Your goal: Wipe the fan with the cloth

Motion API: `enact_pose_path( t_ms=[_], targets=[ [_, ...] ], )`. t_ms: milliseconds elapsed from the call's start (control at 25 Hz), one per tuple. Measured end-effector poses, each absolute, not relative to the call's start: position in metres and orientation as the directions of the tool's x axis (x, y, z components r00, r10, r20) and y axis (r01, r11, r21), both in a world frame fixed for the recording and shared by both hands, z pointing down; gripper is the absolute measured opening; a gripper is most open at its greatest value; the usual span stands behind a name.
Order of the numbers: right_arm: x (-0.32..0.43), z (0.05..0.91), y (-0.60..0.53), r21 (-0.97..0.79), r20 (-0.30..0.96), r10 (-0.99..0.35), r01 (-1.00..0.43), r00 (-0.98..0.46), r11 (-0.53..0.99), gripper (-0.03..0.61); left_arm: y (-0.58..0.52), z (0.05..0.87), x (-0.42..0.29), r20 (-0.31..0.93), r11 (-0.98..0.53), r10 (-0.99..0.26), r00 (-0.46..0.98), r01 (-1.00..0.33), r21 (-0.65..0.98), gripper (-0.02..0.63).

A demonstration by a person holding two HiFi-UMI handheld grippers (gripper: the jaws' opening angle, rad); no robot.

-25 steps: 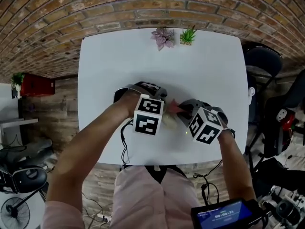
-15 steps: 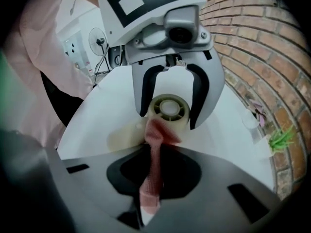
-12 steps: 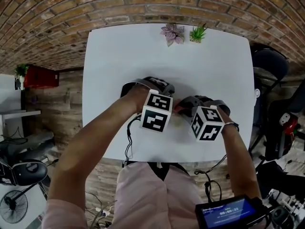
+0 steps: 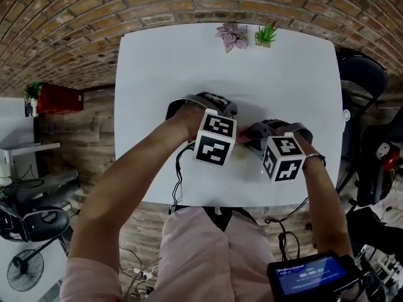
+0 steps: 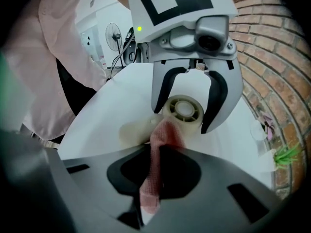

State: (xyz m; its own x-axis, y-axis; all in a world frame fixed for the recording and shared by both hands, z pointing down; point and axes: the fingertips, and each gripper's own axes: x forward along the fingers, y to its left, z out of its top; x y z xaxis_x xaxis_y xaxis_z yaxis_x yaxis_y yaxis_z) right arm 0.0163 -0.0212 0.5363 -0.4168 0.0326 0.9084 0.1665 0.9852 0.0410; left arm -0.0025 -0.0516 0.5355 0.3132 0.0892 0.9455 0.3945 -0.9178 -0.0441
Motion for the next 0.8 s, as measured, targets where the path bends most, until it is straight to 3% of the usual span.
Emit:
enact_pose_path(
  t_ms=[400,800],
  targets=[
    [0.027,0.536,-0.003,-0.002,0.912,0.065,0.154,-0.405,0.988,0.032,-0.052,0.537,-0.003,0.952,-0.925,0.087,0.293,0.379,-0.033,0.371],
    [0.046,0.536,0.007,-0.021,0.916,0.047,0.068,-0.399,0.997,0.032,-0.054,0.538,0.002,0.954,-0.961,0.083,0.287,0.277,0.0,0.371]
  ],
)
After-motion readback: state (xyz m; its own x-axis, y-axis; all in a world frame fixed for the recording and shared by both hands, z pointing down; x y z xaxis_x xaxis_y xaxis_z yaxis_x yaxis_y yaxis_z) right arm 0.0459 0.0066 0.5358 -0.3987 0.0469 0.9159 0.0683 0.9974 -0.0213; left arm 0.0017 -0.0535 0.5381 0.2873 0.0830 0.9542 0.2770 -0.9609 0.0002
